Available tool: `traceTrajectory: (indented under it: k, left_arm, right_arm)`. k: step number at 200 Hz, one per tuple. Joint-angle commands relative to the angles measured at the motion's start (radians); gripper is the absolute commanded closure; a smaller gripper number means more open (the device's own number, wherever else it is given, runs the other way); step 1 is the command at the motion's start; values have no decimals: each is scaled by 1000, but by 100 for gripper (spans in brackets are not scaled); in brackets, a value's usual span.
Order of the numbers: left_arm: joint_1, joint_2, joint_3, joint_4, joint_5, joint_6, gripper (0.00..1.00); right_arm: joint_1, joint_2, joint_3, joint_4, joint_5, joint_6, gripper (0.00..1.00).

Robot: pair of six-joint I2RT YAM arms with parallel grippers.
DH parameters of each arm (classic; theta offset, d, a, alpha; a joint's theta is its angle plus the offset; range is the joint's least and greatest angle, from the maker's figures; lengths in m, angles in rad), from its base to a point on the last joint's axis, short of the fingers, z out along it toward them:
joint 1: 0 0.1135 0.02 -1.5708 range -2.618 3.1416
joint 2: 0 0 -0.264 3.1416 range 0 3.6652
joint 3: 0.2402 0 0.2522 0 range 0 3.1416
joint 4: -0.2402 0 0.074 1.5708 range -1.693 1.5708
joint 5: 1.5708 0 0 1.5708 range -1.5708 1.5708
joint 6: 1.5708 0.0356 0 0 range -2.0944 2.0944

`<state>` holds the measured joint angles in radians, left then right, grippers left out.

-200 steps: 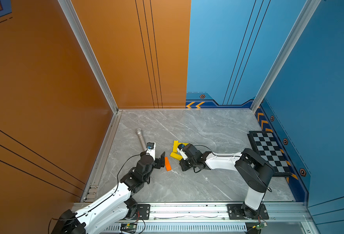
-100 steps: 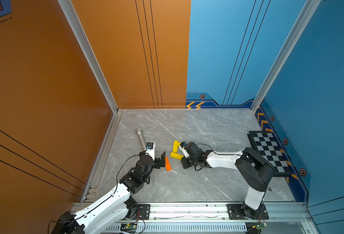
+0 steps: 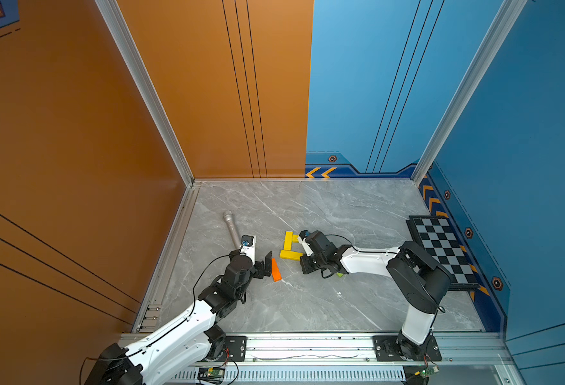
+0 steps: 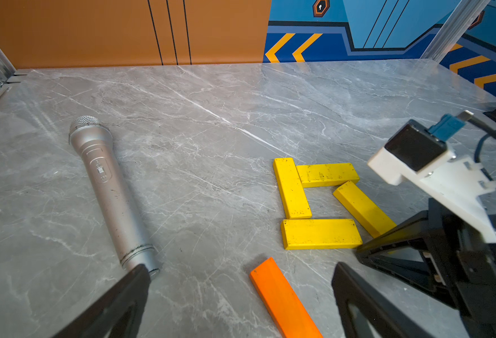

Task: Assemble the letter p with building blocks
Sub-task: Assemble the building block at the center of the board.

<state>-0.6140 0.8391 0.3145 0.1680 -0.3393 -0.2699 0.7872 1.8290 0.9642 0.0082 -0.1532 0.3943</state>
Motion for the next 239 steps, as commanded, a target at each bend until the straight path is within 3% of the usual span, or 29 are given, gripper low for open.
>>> traceTrajectory:
  k: [1,19,49,85,124,161,189,239]
  left_arm:
    - [14,12,-2,17,13,9,1]
    - [15,20,1,20,16,14,1]
    - [19,41,9,22,15,23,1]
    - [24,91,32,34,36,33,1]
    - [41,164,79,33,60,40,1]
    - [54,170,84,34,60,38,1]
    - [55,176,80,34,61,35,1]
    - [57,186,81,33,71,36,1]
  right_arm:
    - [-10,11,7,-3,8,14,100]
    - [-4,-21,-6,-1,-26,10,100]
    - [-2,-153,-84,44,-48,39,72]
    - [-48,-254,-119,34,-26,52,62]
    - [-117,-214,-99,0,16,35,66]
    - [-123,-171,-88,-19,100,31,74]
    - [-126,-163,-95,-40,133,37,75]
    - [-121,-130,-111,-42,131,52,79]
